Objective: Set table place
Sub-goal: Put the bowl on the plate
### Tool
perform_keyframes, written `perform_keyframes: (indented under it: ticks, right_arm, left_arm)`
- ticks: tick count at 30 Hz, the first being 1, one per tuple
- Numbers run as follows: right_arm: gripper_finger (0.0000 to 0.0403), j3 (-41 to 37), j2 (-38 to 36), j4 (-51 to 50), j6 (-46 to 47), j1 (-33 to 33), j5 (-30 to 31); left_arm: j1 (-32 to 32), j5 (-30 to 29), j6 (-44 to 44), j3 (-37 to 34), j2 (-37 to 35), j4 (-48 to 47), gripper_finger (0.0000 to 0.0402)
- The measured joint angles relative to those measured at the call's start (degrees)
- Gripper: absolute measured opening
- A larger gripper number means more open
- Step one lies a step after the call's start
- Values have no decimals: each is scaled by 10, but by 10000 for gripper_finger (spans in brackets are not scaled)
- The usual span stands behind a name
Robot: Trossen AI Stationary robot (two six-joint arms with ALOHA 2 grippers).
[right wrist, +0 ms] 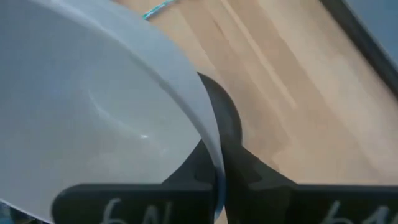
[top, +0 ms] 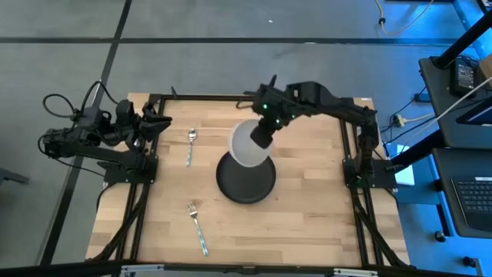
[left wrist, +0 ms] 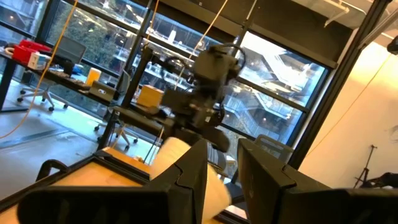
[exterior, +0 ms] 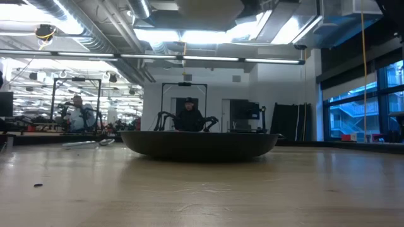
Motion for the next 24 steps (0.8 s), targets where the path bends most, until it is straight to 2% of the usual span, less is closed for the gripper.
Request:
perform_keyframes:
  ticks: [6, 11, 19, 24]
  right_arm:
    - [7, -64, 0, 4, 75, -19, -24]
    - [8, -162, 2, 20, 76, -18, -53]
    - [5, -272, 1, 164, 112, -29, -140]
    - [6, -323, 1, 185, 136, -35, -147]
  left_arm:
    - [0, 0, 0, 0, 0, 0, 82]
    - [0, 0, 2, 0, 0, 0, 82]
    - [0, 0, 4, 0, 0, 0, 82]
    - [0, 0, 4, 0, 0, 0, 82]
